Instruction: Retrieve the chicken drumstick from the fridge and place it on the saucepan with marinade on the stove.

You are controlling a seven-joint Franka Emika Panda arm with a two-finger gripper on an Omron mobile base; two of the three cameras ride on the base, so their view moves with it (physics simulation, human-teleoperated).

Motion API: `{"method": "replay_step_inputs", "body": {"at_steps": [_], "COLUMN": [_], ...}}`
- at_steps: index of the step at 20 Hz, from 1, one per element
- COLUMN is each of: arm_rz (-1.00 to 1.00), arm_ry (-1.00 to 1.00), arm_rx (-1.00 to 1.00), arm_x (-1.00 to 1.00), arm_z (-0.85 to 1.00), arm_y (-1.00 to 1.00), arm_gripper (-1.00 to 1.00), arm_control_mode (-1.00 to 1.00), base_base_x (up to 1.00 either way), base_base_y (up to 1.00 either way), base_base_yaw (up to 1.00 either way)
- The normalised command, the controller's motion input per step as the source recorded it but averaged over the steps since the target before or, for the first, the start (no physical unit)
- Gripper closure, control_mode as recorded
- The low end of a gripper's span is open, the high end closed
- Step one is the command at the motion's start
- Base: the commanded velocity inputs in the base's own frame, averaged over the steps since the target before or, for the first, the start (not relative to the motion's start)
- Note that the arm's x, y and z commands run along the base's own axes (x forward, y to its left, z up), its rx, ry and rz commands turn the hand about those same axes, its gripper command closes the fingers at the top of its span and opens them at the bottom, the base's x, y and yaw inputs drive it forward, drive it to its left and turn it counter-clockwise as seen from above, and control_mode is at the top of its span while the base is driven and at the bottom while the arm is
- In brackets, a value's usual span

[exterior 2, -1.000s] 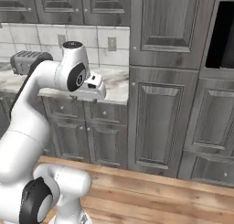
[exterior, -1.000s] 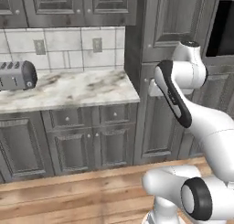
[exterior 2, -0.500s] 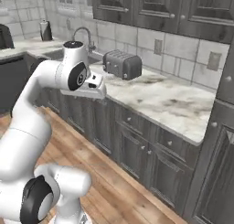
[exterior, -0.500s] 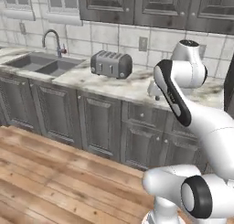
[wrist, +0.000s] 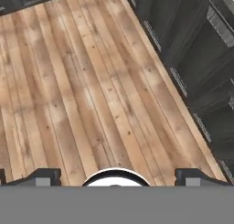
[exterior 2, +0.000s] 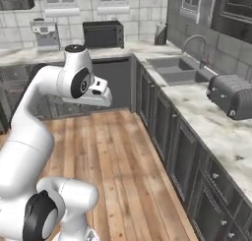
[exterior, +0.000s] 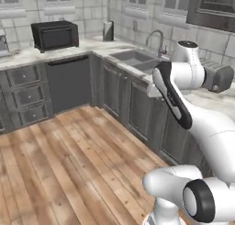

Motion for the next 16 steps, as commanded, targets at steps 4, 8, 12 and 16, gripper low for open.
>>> {"method": "replay_step_inputs", "body": {"at_steps": [4, 8, 12, 16], "arm_rz": [0.0, 0.0, 0.0, 0.0], "arm_ry": [0.0, 0.0, 0.0, 0.0], "arm_rx": [0.0, 0.0, 0.0, 0.0], "arm_x": [0.0, 0.0, 0.0, 0.0], "arm_z": [0.0, 0.0, 0.0, 0.0], "arm_y": [0.0, 0.0, 0.0, 0.0], "arm_gripper": [-1.0, -1.0, -1.0, -1.0], "arm_control_mode": [1.0, 1.0, 1.0, 1.0], "base_base_x": [1.0, 1.0, 1.0, 1.0], "base_base_y": [-0.15, -0.16, -0.01, 0.26], "base_base_yaw": [0.64, 0.61, 0.55, 0.63]}}
